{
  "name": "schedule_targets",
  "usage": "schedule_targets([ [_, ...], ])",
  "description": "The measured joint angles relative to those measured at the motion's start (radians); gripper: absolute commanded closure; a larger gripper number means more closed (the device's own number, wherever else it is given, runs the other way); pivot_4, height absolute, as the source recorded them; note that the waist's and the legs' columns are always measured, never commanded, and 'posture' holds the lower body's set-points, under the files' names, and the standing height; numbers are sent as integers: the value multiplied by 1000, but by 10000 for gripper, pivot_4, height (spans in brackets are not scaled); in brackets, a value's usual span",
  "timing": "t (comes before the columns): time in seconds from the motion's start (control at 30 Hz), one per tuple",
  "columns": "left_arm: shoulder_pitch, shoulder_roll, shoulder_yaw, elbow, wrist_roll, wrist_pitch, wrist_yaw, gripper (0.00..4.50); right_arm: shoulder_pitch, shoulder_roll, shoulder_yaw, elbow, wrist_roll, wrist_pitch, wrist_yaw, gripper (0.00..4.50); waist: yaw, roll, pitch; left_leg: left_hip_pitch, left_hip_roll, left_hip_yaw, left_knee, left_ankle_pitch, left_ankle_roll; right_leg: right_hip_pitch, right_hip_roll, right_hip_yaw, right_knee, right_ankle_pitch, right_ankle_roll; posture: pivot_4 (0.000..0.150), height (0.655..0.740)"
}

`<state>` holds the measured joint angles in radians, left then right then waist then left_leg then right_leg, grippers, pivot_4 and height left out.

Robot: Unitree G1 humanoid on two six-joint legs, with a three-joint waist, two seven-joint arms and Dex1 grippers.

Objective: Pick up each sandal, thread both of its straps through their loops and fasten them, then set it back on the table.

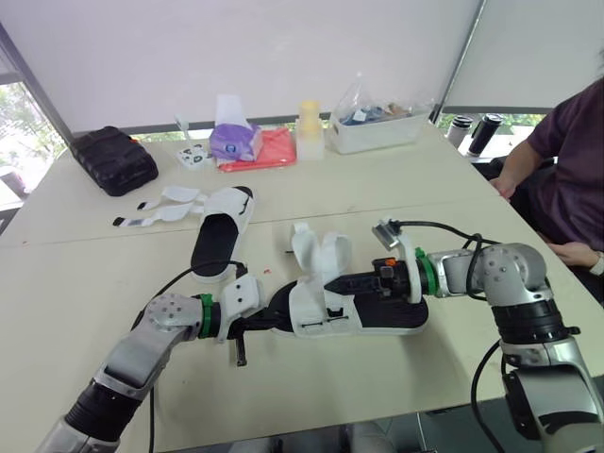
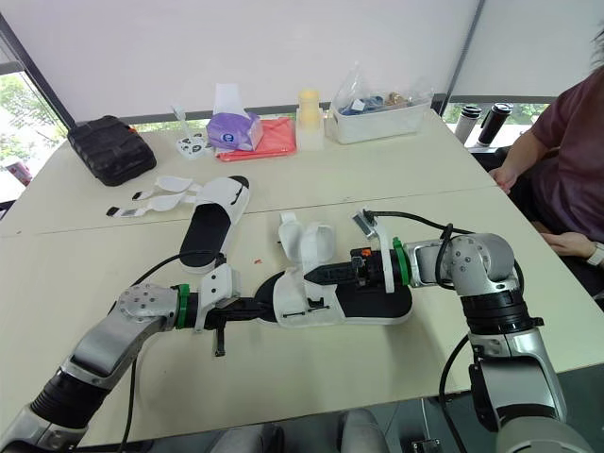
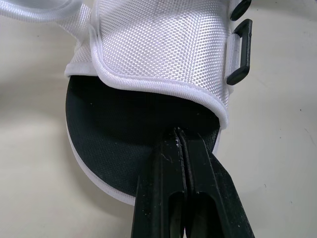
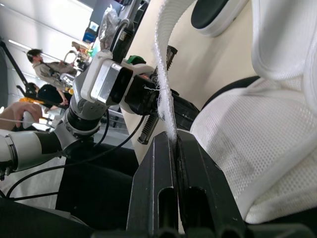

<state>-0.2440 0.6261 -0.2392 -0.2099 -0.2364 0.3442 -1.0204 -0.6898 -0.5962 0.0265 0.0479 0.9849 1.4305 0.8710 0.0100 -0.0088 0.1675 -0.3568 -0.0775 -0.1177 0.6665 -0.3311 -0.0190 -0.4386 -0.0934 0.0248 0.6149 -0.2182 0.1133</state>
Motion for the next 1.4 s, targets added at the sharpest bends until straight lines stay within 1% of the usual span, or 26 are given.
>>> schedule_targets([
  [0.2,1,0,0,0,0,0,0,45000,4,-1,-1,-3,-1,23,0,44367,0,0,0,0,0,0,0,0,0,0,0,0,0,0,0,1500,7400],
  [0.4,2,-1,0,0,0,-2,1,45000,46,-15,11,-44,-36,-32,17,44367,0,0,0,0,0,0,0,0,0,0,0,0,0,0,0,1500,7400],
  [0.6,3,-1,0,-1,1,-2,3,45000,82,-49,74,-72,-78,-59,46,44367,0,0,0,0,0,0,0,0,0,0,0,0,0,0,0,1500,7400],
  [0.63,3,-1,0,-1,1,-2,3,45000,89,-56,91,-79,-90,-72,55,44367,0,0,0,0,0,0,0,0,0,0,0,0,0,0,0,1500,7400],
  [0.77,3,-2,0,-2,1,-4,4,45000,93,-121,189,-151,-198,-243,124,44367,0,0,-1,2,0,0,0,0,0,2,0,0,0,0,0,1500,7400],
  [0.93,3,-4,-1,-2,0,-4,3,45000,118,-167,218,-186,-244,-347,205,44367,3,0,-1,1,0,0,0,0,0,2,0,0,0,0,1,1500,7400],
  [1.07,3,-4,-1,-2,0,-4,2,45000,125,-176,216,-197,-261,-382,232,44367,3,0,-1,1,-1,0,0,0,-1,2,-1,0,-1,0,1,1500,7400],
  [1.1,3,-5,-1,-2,0,-4,2,45000,128,-173,208,-197,-262,-393,231,41990,3,0,-1,1,-1,0,0,0,-1,2,-1,0,-1,0,1,1500,7400],
  [1.17,4,-7,-2,-1,-3,1,0,45000,146,-170,177,-199,-264,-414,223,35345,4,0,-1,1,-1,0,0,1,-1,2,-1,0,-1,0,1,1500,7400],
  [1.2,5,-8,-2,-1,-8,3,-1,45000,164,-175,160,-206,-264,-423,227,31282,4,0,-1,1,-2,0,0,0,-1,2,-1,0,-1,0,1,1500,7400],
  [1.23,5,-9,-2,-1,-15,8,-2,45000,176,-179,150,-211,-265,-432,228,25133,3,0,-1,1,-2,0,0,0,-1,2,-1,0,-1,0,1,1500,7400],
  [1.3,5,-13,-3,-1,-35,28,-10,45000,196,-180,125,-220,-270,-449,213,15973,2,0,-1,1,-2,0,0,0,-1,2,-2,0,0,0,1,1500,7400],
  [1.4,2,-16,-5,-4,-42,42,-24,45000,201,-213,50,-218,-266,-451,191,15973,2,0,-1,1,-2,0,0,1,-1,2,-1,0,0,0,1,1500,7400],
])
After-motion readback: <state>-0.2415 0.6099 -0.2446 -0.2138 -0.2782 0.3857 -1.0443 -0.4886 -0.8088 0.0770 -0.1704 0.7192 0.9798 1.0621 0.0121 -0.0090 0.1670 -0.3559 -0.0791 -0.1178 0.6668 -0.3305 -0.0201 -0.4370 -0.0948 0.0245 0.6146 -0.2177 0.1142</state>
